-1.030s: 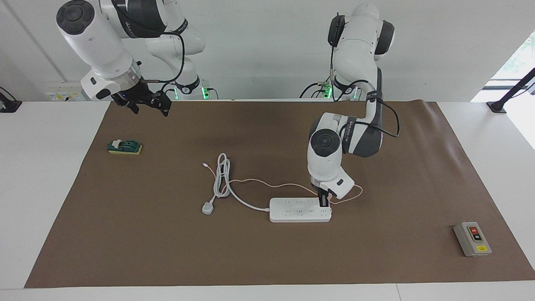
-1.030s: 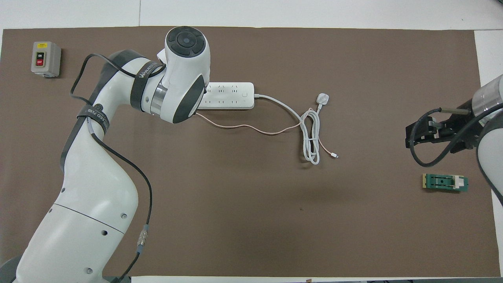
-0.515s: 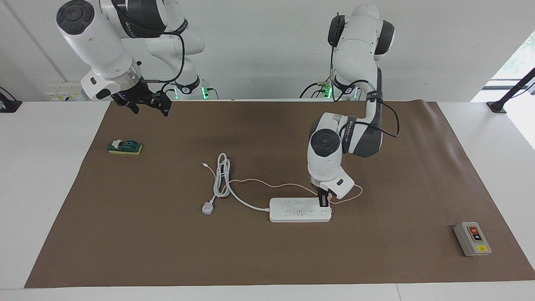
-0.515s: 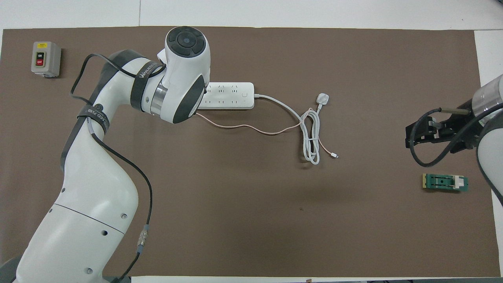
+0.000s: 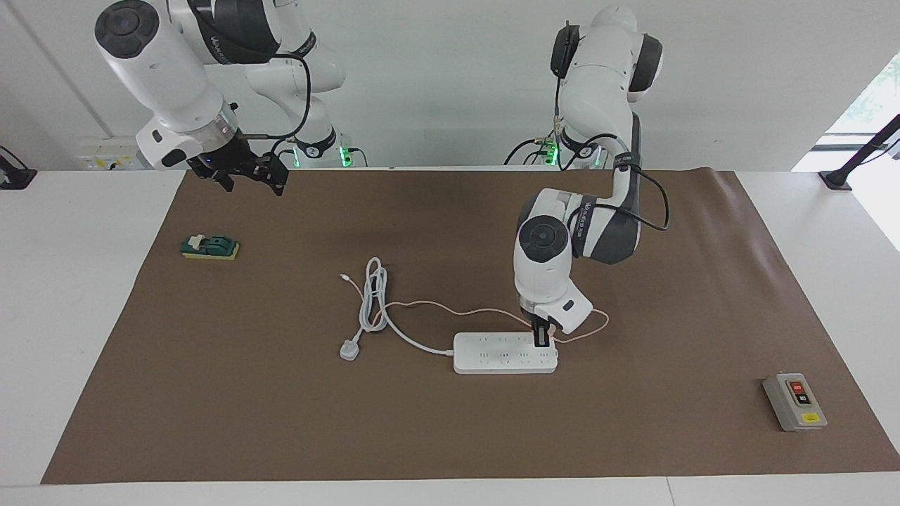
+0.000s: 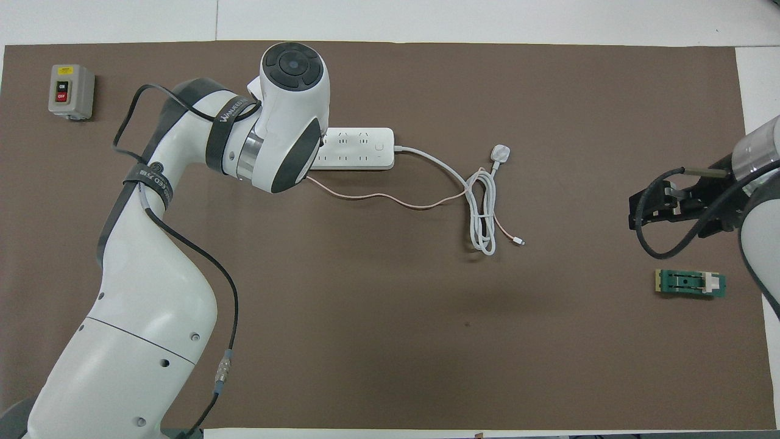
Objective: Plug charger into power strip
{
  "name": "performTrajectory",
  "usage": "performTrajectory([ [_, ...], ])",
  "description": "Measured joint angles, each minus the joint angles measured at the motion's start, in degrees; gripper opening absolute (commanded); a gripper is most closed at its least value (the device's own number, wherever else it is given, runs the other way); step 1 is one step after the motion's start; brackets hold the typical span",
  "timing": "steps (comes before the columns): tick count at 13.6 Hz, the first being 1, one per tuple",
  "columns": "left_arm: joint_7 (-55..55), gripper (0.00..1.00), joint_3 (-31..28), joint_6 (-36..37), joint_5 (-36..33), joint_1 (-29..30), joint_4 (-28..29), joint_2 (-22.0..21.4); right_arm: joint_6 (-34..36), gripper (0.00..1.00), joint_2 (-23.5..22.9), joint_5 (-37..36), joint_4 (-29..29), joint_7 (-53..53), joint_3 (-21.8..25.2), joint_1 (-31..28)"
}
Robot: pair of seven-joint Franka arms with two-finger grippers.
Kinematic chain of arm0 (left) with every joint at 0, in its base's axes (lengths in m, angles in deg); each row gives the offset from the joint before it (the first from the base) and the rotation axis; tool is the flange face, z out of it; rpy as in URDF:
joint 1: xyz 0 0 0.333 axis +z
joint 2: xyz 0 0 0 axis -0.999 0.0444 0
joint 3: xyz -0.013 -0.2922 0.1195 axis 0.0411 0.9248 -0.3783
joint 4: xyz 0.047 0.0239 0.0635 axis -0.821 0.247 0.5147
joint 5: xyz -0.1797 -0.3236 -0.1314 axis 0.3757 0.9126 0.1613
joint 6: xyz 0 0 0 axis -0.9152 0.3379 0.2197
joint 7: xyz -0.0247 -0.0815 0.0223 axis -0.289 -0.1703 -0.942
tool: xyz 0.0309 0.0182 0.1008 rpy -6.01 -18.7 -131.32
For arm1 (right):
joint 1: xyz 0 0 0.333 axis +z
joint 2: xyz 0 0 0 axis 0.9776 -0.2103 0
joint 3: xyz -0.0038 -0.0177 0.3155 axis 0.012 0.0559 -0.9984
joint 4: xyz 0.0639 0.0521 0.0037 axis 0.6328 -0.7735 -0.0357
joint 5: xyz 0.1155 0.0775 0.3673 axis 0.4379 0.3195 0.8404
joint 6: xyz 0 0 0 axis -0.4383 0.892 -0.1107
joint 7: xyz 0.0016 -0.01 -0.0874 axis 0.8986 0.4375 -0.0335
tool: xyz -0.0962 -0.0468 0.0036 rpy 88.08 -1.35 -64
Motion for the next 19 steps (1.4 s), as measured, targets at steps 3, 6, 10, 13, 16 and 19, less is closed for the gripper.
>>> performTrajectory([
  [3,0.00,0.00,-0.02,-0.10,0.00,-0.02,0.00,0.01,0.00,1.00,0.00,0.00,0.00,0.00,0.00,0.00],
  [6,-0.23,0.00,-0.25,-0.72,0.03,0.02,0.00,0.05,0.00,1.00,0.00,0.00,0.00,0.00,0.00,0.00],
  [10,-1.10,0.00,-0.29,-1.86,0.14,0.58,0.02,0.13,0.00,1.00,0.00,0.00,0.00,0.00,0.00,0.00],
  [13,-1.45,0.00,-0.33,-2.99,0.14,0.83,0.10,0.18,0.00,1.00,0.00,0.00,0.00,0.00,0.00,0.00],
  [16,-1.57,0.00,-0.33,-3.31,0.14,0.83,0.22,0.16,0.00,1.00,0.00,0.00,0.00,0.00,0.00,0.00],
  [19,-1.67,0.00,-0.33,-3.31,0.14,0.83,0.57,-0.04,0.00,1.00,0.00,0.00,0.00,0.00,0.00,0.00],
])
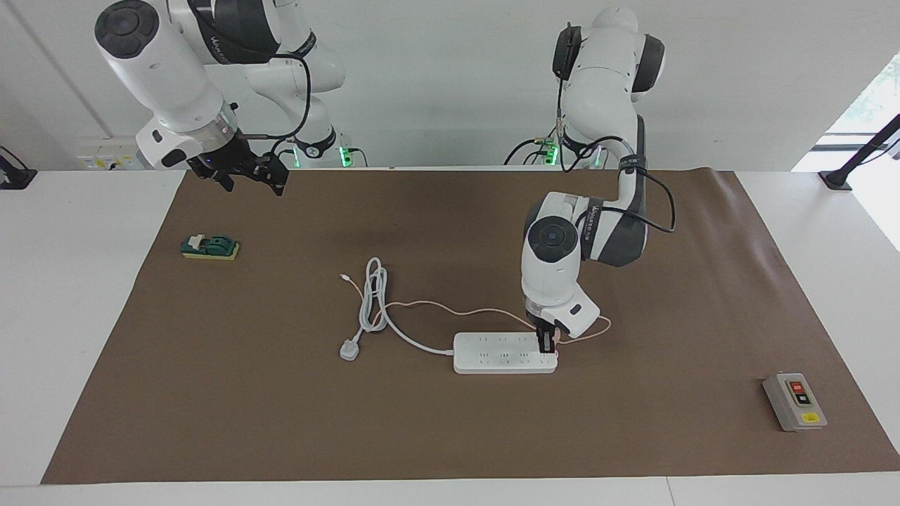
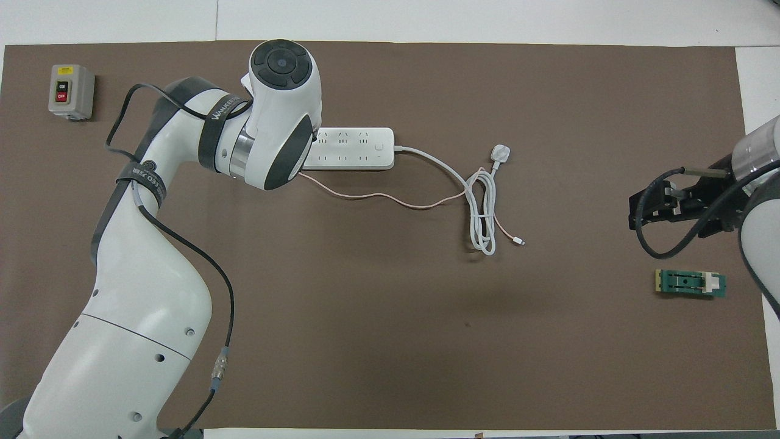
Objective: Plug charger into power strip
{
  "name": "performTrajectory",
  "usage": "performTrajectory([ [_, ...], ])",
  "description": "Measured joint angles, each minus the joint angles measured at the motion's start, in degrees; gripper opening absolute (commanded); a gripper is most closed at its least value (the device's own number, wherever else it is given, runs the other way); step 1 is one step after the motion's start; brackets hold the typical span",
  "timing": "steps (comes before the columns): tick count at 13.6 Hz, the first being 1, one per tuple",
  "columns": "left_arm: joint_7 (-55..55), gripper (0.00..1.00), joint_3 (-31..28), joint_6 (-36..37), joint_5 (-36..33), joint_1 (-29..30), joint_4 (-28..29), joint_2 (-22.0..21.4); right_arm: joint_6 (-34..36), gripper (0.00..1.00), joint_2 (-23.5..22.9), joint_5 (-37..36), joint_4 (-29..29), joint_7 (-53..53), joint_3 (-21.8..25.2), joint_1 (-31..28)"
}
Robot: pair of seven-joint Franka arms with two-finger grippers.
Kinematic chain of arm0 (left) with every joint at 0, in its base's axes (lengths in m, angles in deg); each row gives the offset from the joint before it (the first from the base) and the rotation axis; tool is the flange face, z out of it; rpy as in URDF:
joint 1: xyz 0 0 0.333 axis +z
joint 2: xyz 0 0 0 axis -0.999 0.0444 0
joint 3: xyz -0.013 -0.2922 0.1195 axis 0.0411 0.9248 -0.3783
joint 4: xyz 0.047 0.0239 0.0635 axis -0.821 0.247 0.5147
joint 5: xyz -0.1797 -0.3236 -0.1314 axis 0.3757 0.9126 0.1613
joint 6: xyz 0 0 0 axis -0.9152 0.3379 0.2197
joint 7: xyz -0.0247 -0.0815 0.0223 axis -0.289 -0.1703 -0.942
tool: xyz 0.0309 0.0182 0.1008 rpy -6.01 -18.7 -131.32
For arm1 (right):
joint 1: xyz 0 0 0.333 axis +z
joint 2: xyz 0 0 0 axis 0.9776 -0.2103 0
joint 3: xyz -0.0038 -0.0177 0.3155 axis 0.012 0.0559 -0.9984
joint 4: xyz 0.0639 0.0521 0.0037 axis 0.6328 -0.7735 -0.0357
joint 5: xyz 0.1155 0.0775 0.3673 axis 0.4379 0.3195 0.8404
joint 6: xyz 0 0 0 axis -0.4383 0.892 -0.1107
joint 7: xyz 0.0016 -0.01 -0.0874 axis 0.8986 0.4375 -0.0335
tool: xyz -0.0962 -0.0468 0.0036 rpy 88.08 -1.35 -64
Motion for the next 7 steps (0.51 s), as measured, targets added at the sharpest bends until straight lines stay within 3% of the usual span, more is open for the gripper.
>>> performTrajectory([
  [7,-0.18,0.00,0.00,0.01,0.00,-0.23,1.19,-0.73,0.00,1.00,0.00,0.00,0.00,0.00,0.00,0.00],
])
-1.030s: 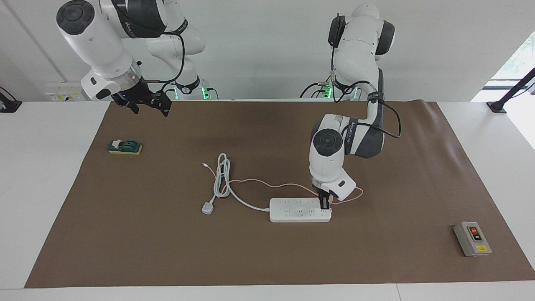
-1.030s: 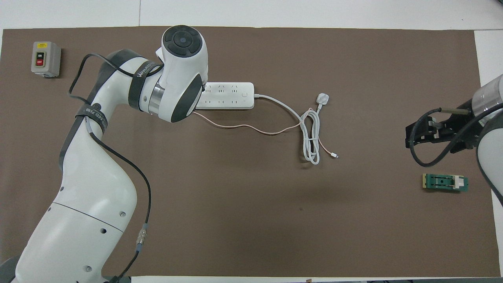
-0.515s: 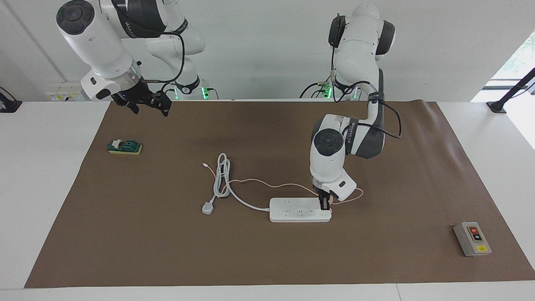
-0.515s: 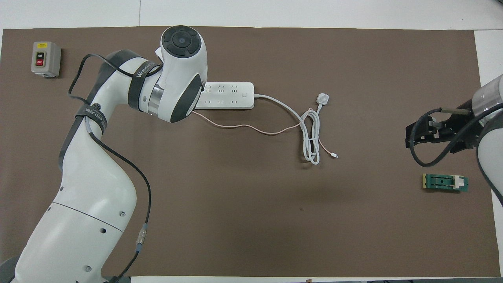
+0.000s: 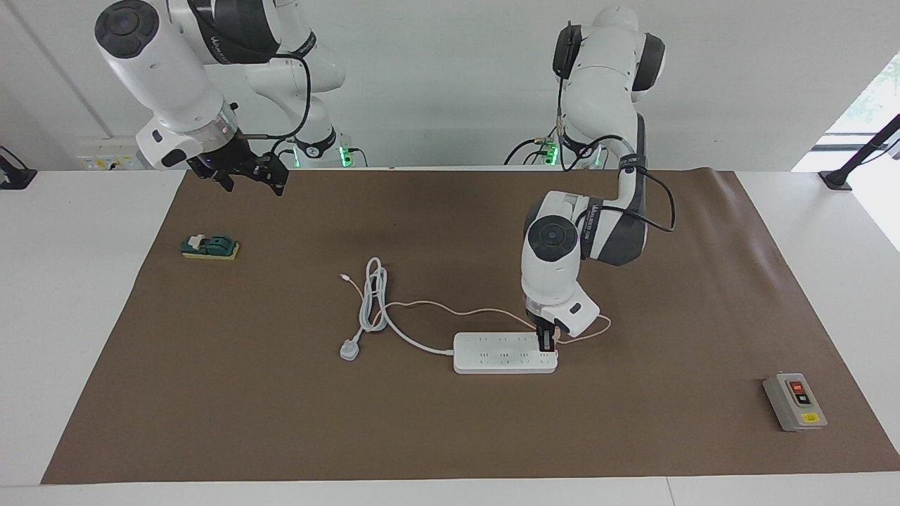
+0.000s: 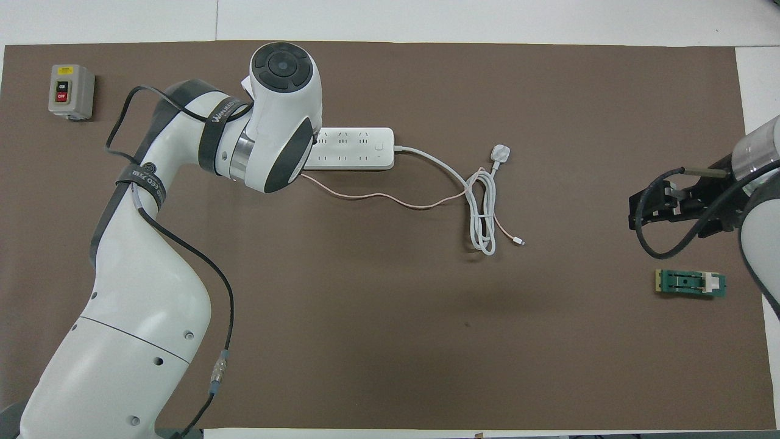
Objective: Plug charger into power strip
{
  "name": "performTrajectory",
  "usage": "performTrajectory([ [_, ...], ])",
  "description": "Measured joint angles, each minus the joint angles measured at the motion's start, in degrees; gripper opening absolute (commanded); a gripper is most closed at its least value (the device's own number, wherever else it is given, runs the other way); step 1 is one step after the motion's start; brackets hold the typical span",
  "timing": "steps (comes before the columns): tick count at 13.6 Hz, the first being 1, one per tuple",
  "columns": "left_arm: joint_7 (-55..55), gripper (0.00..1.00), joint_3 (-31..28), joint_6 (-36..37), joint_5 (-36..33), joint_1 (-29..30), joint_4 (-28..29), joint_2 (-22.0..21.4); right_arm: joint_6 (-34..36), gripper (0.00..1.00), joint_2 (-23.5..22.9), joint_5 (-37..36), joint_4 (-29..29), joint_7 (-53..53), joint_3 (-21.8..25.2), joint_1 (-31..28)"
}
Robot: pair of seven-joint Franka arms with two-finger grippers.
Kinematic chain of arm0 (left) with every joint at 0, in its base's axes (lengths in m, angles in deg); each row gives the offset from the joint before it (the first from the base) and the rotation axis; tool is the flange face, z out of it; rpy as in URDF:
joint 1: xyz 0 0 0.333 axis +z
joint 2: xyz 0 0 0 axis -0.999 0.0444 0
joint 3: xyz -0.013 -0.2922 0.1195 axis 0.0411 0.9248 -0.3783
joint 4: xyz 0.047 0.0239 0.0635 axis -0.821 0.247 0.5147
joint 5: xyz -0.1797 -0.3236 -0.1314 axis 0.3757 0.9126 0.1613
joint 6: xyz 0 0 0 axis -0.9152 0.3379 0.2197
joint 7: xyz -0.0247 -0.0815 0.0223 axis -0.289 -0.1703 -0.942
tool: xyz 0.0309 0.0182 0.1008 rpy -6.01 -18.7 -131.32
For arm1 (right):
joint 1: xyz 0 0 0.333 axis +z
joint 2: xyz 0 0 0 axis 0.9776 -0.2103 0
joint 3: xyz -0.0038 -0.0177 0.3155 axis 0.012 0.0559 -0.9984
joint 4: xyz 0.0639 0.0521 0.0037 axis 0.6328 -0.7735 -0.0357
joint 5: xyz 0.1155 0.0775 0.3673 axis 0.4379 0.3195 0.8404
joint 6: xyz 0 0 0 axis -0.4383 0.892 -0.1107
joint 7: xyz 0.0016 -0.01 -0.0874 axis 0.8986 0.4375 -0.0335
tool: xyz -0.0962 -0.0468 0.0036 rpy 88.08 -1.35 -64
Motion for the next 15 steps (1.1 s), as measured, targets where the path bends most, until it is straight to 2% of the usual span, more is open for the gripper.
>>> performTrajectory([
  [15,-0.09,0.00,0.16,-0.01,-0.03,-0.29,0.90,-0.43,0.00,1.00,0.00,0.00,0.00,0.00,0.06,-0.37],
])
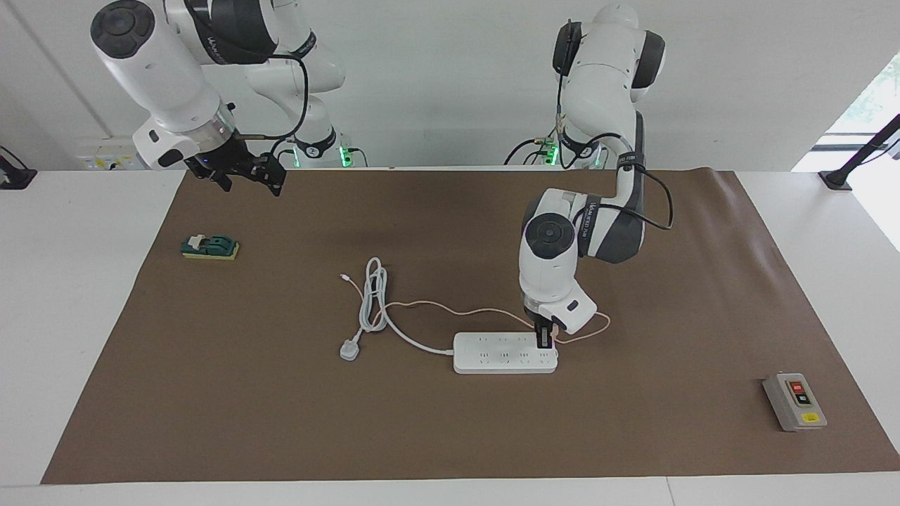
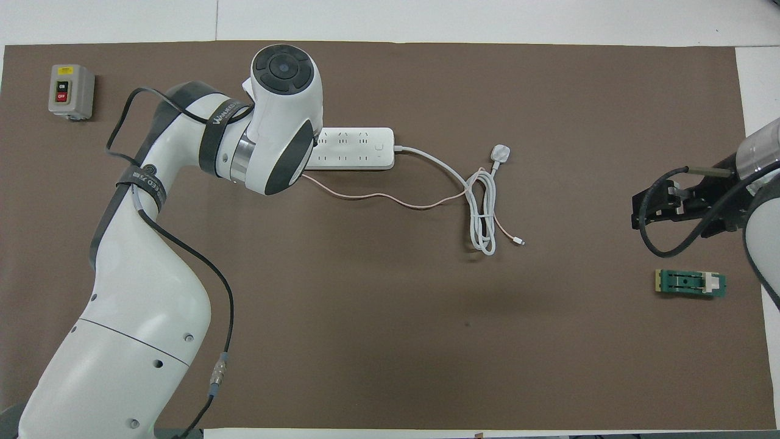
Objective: Plug charger into power strip
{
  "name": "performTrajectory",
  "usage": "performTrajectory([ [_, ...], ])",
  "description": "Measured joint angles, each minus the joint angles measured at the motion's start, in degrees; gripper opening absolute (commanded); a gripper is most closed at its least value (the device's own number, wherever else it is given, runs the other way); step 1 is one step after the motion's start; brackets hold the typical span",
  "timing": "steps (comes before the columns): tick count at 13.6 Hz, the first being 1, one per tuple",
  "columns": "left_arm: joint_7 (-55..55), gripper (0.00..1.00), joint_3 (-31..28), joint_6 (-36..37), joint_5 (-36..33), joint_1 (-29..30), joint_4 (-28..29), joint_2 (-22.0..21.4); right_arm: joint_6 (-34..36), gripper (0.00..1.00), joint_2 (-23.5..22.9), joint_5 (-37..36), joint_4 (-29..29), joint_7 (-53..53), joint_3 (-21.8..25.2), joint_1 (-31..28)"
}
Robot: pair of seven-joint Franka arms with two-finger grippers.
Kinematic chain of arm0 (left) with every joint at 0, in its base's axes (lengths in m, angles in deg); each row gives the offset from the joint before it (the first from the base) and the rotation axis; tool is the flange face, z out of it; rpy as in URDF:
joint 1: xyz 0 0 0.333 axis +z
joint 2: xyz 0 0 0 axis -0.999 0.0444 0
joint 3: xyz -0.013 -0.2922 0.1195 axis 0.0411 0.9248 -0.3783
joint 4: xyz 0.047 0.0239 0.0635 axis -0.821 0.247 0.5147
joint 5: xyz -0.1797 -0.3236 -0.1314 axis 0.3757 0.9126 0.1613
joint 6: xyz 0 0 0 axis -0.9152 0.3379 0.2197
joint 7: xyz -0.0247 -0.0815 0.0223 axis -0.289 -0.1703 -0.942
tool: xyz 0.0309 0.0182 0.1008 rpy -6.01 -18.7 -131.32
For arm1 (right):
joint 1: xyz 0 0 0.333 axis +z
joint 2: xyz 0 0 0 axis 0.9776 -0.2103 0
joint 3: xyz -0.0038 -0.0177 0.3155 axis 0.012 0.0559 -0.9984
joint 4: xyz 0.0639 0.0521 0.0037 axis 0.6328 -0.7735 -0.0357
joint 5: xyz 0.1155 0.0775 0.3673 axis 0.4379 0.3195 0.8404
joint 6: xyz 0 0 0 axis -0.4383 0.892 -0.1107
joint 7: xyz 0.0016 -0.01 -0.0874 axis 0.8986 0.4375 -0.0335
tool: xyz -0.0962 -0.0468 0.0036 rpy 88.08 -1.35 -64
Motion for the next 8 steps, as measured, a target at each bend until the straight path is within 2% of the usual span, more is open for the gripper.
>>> performTrajectory([
  [8,0.00,0.00,-0.06,-1.24,-0.06,-0.07,0.85,0.30,0.00,1.00,0.00,0.00,0.00,0.00,0.00,0.00],
])
